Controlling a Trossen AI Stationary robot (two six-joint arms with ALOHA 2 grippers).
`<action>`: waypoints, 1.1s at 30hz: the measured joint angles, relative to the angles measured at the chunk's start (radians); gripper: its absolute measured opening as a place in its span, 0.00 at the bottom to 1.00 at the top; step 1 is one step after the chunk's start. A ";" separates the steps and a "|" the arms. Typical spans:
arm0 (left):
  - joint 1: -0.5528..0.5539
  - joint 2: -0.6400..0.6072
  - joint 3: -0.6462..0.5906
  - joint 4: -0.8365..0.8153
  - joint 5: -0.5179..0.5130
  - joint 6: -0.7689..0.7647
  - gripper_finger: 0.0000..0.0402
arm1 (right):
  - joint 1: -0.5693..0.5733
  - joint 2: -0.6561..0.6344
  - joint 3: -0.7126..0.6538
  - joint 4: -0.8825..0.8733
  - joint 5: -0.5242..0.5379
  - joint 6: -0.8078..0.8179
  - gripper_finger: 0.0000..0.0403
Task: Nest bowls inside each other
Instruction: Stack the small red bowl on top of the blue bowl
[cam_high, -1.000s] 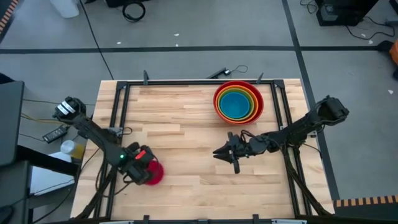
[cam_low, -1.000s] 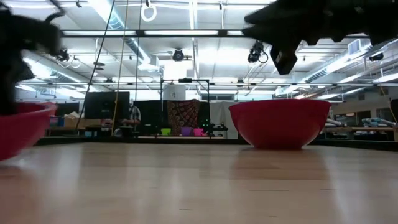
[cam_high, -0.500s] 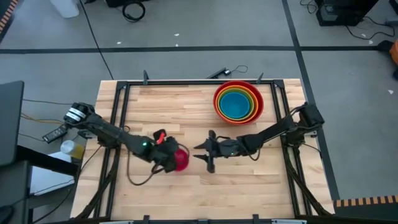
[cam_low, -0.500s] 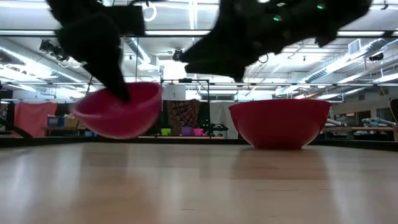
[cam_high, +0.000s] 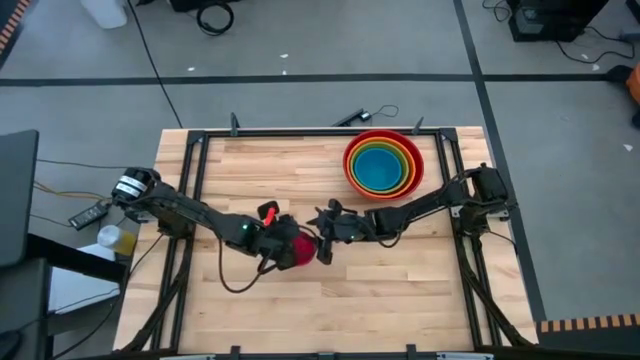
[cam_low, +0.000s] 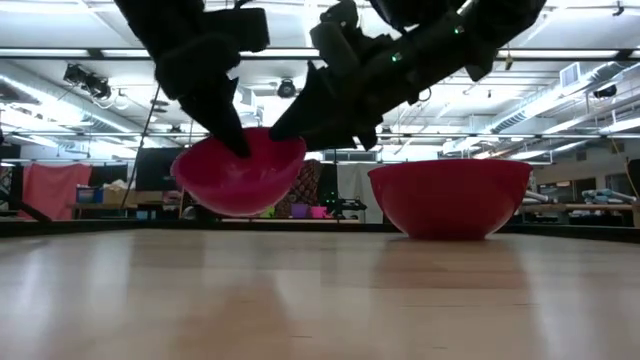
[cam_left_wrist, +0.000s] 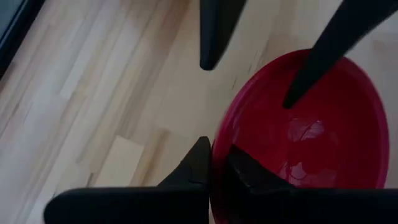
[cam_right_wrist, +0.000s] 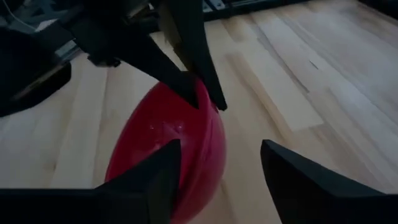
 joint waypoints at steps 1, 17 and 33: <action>0.000 0.000 0.000 0.005 -0.001 0.000 0.05 | -0.003 0.000 0.000 -0.010 0.000 0.007 0.56; 0.009 -0.014 -0.002 0.090 -0.020 -0.008 0.15 | -0.041 -0.018 0.002 -0.129 -0.024 0.012 0.05; -0.199 -0.239 -0.036 0.010 -0.328 -0.052 0.48 | -0.276 -0.481 0.001 -0.616 0.159 -0.047 0.07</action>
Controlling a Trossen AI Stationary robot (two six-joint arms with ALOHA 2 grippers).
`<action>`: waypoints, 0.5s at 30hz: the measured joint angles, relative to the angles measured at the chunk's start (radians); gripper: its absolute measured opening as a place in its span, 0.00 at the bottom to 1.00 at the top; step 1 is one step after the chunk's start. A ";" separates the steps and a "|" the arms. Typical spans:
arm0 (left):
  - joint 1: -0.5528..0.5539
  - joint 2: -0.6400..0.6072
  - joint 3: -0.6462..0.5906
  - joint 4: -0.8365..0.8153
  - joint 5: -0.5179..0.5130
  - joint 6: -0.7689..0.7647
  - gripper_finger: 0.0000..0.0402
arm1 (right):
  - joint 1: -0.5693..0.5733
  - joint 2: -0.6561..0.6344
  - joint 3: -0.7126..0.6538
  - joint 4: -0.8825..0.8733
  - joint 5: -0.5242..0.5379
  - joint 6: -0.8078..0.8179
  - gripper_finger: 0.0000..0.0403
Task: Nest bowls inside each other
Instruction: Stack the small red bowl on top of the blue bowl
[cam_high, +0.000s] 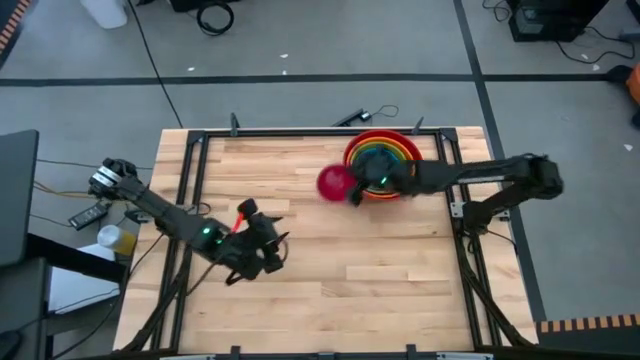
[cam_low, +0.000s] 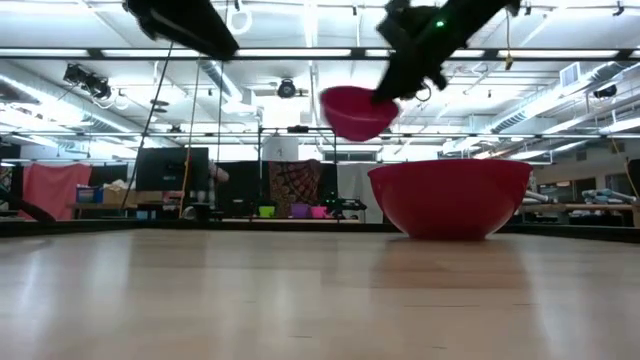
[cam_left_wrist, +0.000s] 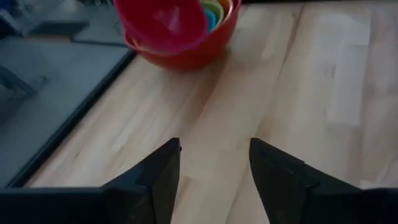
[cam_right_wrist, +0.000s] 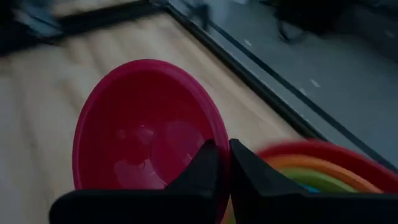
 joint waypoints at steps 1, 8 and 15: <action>-0.022 -0.010 -0.010 -0.005 -0.024 -0.012 0.48 | -0.030 -0.032 -0.001 -0.048 -0.010 0.000 0.07; -0.100 -0.084 -0.164 -0.035 -0.062 -0.191 0.43 | -0.274 -0.202 -0.020 -0.300 -0.101 0.040 0.06; -0.099 -0.121 -0.299 -0.007 -0.079 -0.291 0.41 | -0.456 -0.210 -0.132 -0.285 -0.263 0.045 0.06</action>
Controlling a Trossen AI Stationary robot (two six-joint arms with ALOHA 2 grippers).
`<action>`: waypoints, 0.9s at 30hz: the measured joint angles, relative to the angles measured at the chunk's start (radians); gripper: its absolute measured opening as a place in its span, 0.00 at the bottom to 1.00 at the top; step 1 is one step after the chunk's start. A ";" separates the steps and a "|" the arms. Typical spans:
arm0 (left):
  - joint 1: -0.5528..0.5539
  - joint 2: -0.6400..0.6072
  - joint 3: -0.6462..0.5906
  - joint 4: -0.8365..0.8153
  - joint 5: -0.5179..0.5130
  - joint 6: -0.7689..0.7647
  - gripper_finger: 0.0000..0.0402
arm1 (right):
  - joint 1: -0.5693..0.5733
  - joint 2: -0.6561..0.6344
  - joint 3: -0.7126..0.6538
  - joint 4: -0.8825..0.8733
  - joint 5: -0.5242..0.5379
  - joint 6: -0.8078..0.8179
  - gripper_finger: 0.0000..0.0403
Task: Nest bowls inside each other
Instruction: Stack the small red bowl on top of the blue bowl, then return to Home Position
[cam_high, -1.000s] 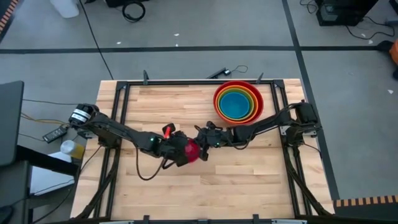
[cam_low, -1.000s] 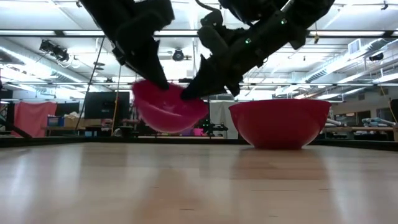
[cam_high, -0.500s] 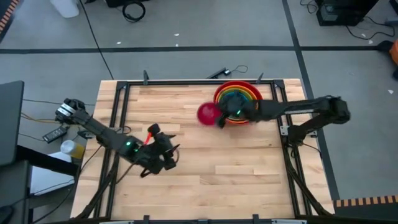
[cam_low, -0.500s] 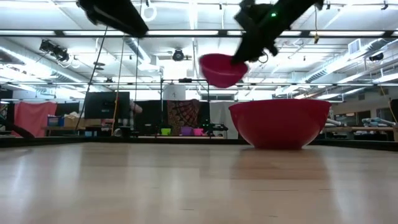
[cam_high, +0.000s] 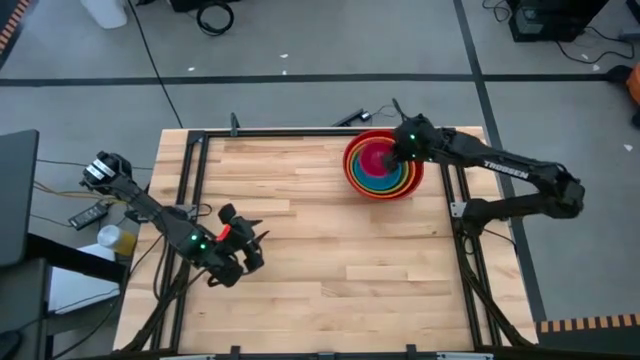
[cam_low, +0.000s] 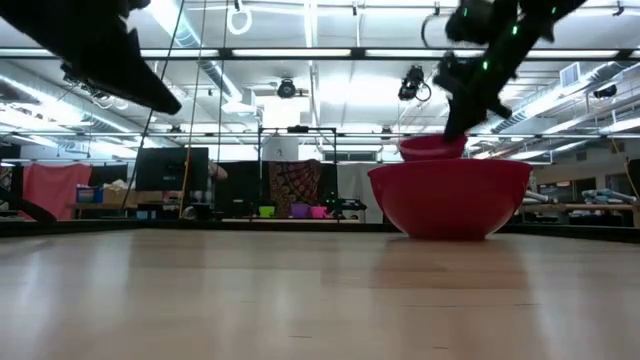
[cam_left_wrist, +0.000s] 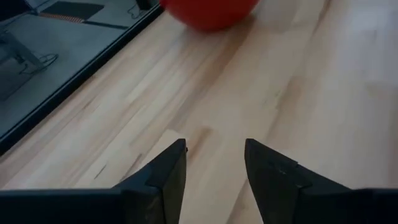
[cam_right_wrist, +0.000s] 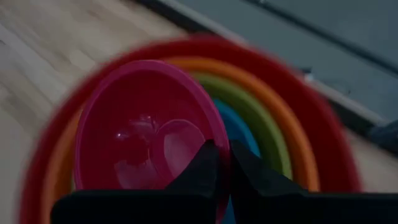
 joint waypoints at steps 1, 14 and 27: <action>0.007 0.000 -0.006 -0.001 0.001 -0.001 0.41 | -0.018 0.014 -0.019 0.015 -0.021 0.000 0.06; 0.073 0.000 -0.013 -0.005 0.016 0.037 0.41 | -0.098 0.166 -0.098 0.080 -0.083 -0.025 0.20; 0.155 0.002 -0.013 0.108 0.015 0.120 0.41 | -0.065 -0.058 -0.098 0.101 -0.084 -0.026 0.45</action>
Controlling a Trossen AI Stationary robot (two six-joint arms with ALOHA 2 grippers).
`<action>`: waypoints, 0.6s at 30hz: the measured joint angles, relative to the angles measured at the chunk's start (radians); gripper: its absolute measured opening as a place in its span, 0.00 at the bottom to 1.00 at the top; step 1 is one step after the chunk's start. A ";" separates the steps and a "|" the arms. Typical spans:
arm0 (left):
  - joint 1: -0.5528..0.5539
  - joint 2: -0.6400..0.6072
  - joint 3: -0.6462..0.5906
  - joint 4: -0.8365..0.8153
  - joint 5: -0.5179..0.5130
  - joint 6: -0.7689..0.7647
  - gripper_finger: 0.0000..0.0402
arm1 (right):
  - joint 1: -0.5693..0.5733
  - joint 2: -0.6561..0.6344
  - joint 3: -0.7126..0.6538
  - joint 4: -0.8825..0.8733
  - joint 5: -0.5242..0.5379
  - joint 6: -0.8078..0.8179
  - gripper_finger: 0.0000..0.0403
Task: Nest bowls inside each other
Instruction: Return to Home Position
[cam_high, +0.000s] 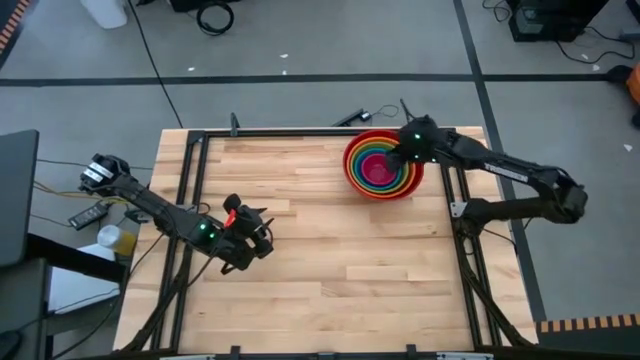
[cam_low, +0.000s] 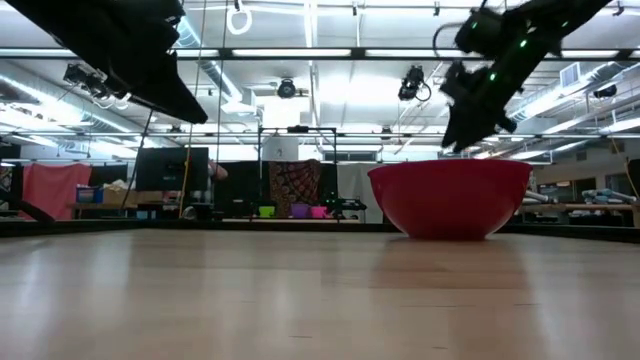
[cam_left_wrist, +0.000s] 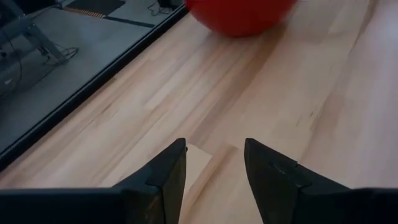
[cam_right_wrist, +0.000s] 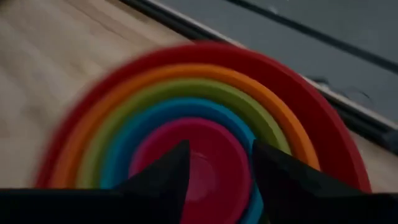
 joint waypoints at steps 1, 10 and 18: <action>0.004 0.000 0.000 0.006 0.002 0.012 0.41 | 0.011 -0.031 0.000 0.000 -0.016 -0.001 0.45; 0.004 -0.100 0.021 0.017 0.005 0.171 0.41 | 0.264 -0.312 0.000 0.044 -0.097 0.009 0.42; -0.059 -0.280 0.040 0.191 0.004 0.420 0.41 | 0.738 -0.428 -0.103 0.326 0.114 -0.006 0.35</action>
